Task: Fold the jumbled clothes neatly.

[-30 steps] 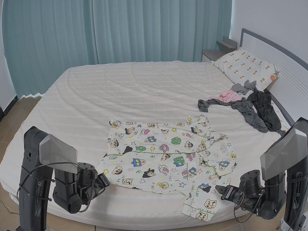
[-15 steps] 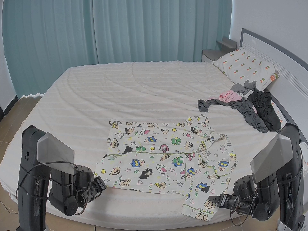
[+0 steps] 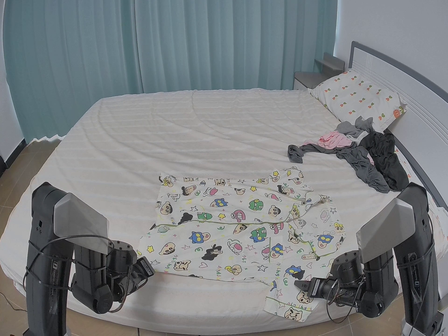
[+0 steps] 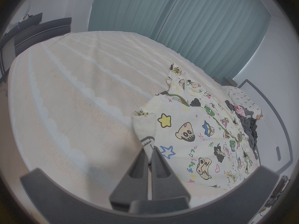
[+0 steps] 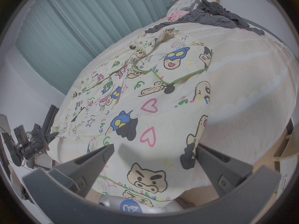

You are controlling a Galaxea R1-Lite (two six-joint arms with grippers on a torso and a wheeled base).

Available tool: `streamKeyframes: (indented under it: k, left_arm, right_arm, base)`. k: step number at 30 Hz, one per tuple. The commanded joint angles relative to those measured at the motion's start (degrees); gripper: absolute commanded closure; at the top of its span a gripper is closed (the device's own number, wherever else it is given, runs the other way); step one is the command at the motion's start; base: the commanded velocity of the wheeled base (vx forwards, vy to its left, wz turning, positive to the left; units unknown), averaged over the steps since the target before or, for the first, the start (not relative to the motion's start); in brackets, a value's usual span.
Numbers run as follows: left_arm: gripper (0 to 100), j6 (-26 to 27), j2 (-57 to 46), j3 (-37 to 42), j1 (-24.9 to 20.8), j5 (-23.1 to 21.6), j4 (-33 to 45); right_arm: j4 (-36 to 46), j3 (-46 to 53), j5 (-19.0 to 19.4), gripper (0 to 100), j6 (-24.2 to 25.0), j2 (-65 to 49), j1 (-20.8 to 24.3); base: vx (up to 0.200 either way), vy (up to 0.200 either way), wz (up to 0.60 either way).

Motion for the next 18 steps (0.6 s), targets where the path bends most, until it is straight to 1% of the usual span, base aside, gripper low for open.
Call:
streamKeyframes:
  k: [1,4,5,6,7,10,12,15,17,18]
  left_arm:
    - [100,0.17,-0.18,0.0,-0.16,0.08,-0.02]
    - [100,1.58,-0.18,0.61,-0.51,0.16,-0.02]
    - [100,1.58,-0.18,0.61,-0.51,0.16,-0.02]
    - [100,3.43,-0.18,0.96,-0.78,0.25,-0.02]
    - [100,4.04,-0.35,1.23,-0.78,0.34,-0.02]
    - [100,4.57,-1.49,2.63,-0.95,0.25,0.07]
    - [100,5.62,-1.67,3.78,-1.22,0.25,0.07]
    - [100,8.0,-1.67,5.36,-1.31,0.16,0.07]
    - [100,8.26,-1.67,5.53,-1.31,0.16,0.07]
    - [100,8.87,-1.58,6.59,-1.83,0.08,0.07]
  right_arm:
    - [-0.58,0.85,0.16,100,-0.79,0.19,-0.06]
    - [-0.58,1.29,0.16,100,-3.51,0.1,-1.12]
    - [-0.58,1.29,0.16,100,-3.51,0.1,-1.12]
    - [-0.58,1.82,0.51,100,-6.41,-0.34,-2.26]
    - [-0.58,2.08,1.13,100,-7.29,-0.69,-2.44]
    - [-0.49,3.66,3.85,100,-8.0,-2.62,-2.79]
    - [-0.49,4.19,4.46,100,-8.35,-2.98,-3.67]
    - [-0.49,5.42,5.34,100,-10.81,-2.71,-6.13]
    - [-0.49,5.6,5.7,100,-11.25,-2.62,-6.57]
    - [-0.58,7.09,8.6,100,-13.45,-2.71,-8.68]
  base:
    - [0.0,0.0,0.0]
    - [0.0,0.0,0.0]
    - [0.0,0.0,0.0]
    - [0.0,0.0,0.0]
    - [0.0,0.0,0.0]
    - [0.0,0.0,0.0]
    - [0.0,0.0,0.0]
    - [0.0,0.0,0.0]
    - [0.0,0.0,0.0]
    - [0.0,0.0,0.0]
